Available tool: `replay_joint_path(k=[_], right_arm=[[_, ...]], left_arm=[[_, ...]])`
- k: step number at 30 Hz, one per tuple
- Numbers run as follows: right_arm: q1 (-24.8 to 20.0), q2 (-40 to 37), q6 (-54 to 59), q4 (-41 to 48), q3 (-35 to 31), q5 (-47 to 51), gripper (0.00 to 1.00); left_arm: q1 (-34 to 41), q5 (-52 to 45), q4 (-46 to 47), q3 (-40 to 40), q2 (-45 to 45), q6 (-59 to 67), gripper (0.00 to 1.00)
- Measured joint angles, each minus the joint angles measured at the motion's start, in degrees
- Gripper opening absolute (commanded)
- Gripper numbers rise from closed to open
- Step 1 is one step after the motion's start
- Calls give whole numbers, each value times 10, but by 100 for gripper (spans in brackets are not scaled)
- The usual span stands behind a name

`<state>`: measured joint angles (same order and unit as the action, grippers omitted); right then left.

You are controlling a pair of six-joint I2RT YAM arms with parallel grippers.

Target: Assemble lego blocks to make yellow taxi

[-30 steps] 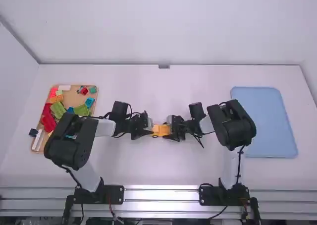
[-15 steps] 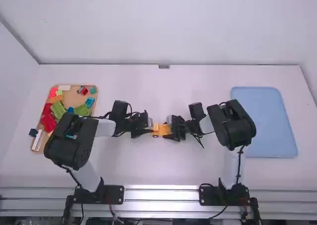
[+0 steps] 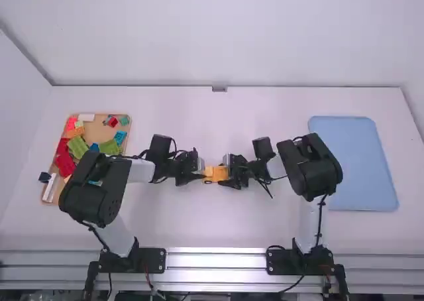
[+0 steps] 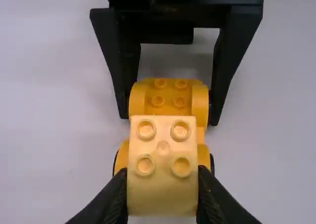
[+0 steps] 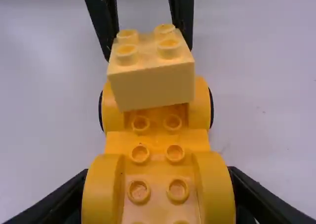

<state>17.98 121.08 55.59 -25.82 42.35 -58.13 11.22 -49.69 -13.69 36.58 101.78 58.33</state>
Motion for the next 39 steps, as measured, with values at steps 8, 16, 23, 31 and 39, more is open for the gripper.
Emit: replay_joint_path(k=[8, 16, 23, 31, 39], right_arm=[[0, 0, 0, 0, 0, 0, 70], [0, 0, 0, 1, 0, 0, 70], [0, 0, 0, 1, 0, 4, 59], [0, 0, 0, 1, 0, 4, 51], [0, 0, 1, 3, 0, 4, 50]], left_arm=[[26, 14, 26, 2, 0, 0, 15], [29, 40, 83, 30, 0, -2, 15], [29, 45, 86, 49, 0, -2, 17], [30, 30, 98, 71, 0, -2, 18], [42, 35, 148, 86, 0, 12, 18]])
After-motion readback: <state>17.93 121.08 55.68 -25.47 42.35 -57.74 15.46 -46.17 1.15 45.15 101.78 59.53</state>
